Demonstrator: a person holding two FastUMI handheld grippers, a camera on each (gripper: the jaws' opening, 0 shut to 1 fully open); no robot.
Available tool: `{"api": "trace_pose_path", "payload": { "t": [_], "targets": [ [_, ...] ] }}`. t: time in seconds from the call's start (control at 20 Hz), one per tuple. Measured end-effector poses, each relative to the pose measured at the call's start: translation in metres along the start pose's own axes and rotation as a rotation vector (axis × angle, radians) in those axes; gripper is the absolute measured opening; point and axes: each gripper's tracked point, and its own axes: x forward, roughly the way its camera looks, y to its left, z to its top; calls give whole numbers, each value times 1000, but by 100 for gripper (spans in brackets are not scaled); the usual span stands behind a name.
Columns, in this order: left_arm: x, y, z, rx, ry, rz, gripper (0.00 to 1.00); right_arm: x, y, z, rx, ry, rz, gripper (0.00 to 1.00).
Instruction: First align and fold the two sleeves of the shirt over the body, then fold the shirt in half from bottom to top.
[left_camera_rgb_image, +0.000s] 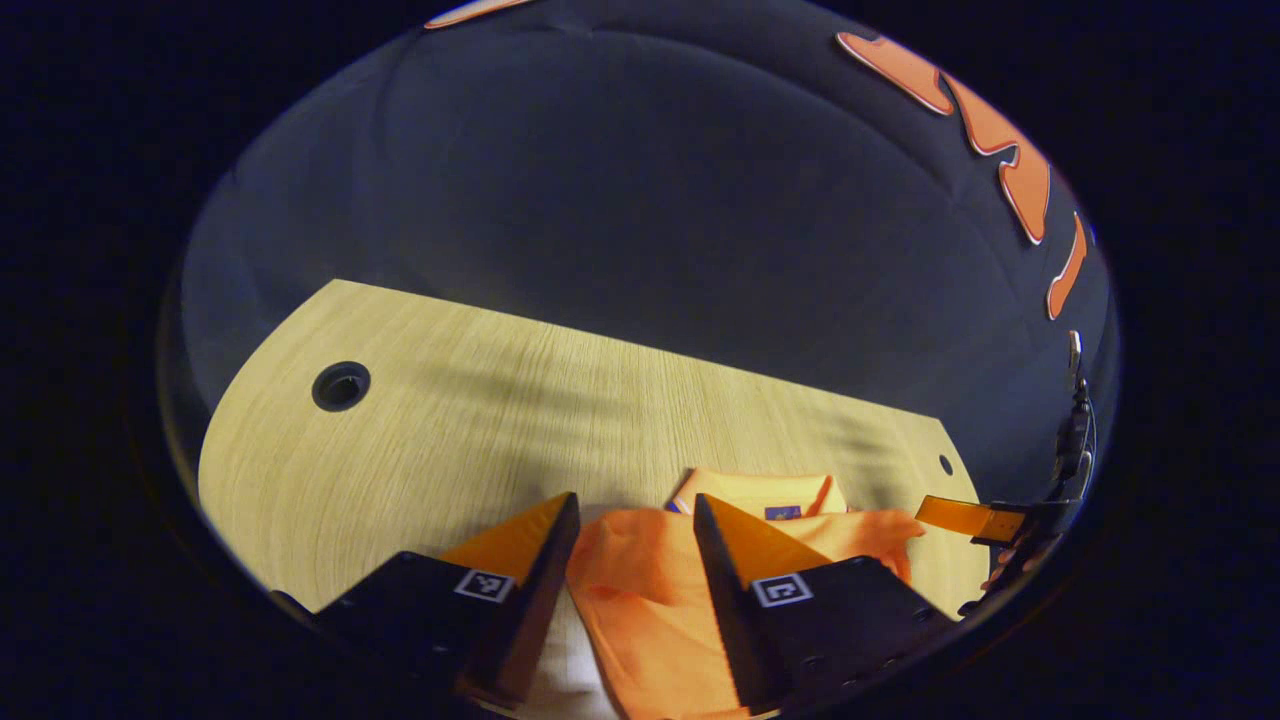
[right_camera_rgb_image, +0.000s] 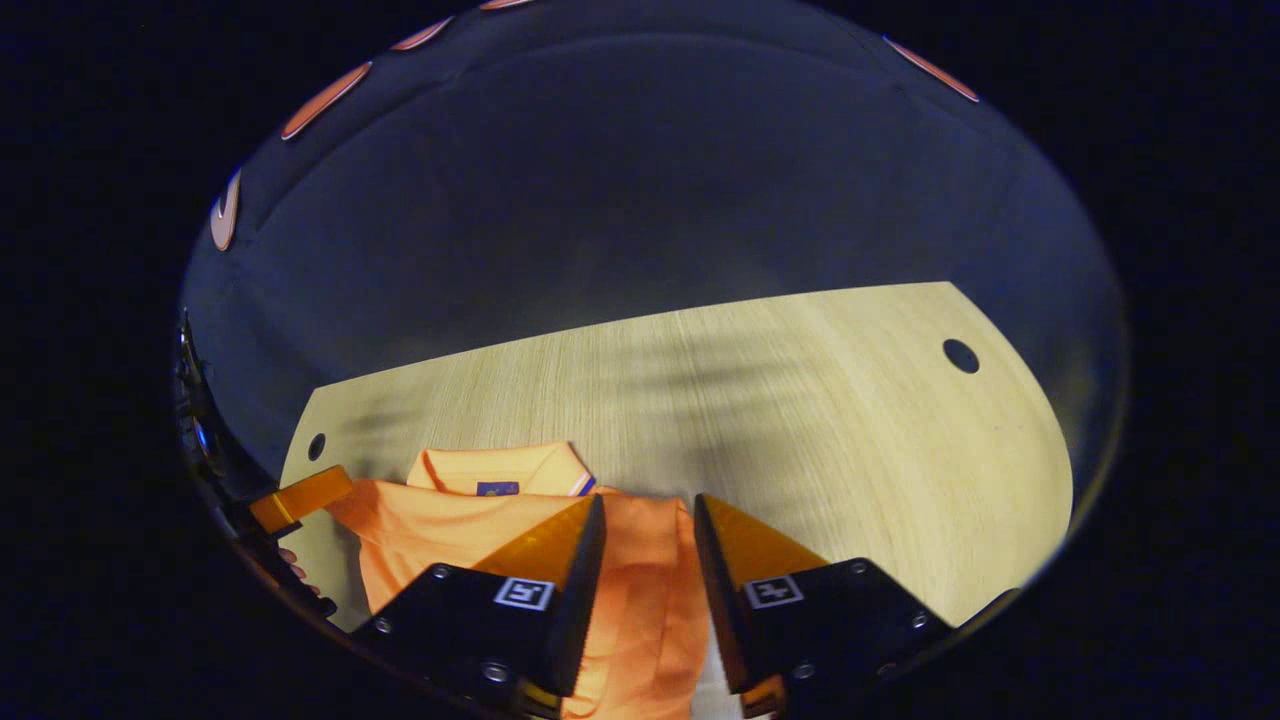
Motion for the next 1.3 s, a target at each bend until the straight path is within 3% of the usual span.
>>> {"api": "trace_pose_path", "payload": {
  "t": [0.1,0.3,0.8,1.3],
  "targets": [
    [-14,-3,4,7,-22,9,91,-15,-1,9,3,-42,2,72],
    [-52,-12,9,51,-79,40,98,-54,0,13,-25,-120,14,82],
    [-189,-60,1,112,-266,59,98,-169,-10,-2,-107,-296,46,85],
    [-296,-99,-26,191,-390,55,98,-267,-13,-27,-138,-435,87,85]
  ]
}}
